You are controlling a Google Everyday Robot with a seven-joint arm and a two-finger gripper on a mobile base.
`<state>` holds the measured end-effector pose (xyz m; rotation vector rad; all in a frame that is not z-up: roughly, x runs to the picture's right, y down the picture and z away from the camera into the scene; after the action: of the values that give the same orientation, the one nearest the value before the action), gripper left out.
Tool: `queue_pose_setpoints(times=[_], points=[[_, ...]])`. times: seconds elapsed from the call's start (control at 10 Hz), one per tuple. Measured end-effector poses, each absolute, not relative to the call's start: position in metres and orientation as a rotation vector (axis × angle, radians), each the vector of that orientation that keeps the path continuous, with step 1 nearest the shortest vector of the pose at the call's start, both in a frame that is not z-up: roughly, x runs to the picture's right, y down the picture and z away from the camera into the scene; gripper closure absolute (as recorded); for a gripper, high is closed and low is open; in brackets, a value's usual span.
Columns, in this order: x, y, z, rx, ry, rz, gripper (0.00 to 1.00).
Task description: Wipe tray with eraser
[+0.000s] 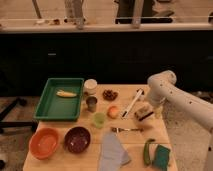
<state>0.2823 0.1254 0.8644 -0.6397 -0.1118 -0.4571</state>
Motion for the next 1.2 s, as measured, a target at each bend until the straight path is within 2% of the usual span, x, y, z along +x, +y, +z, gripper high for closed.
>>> queue_pose_setpoints(times=[1.2], points=[[0.262, 0.143, 0.891, -0.684, -0.144, -0.455, 0.22]])
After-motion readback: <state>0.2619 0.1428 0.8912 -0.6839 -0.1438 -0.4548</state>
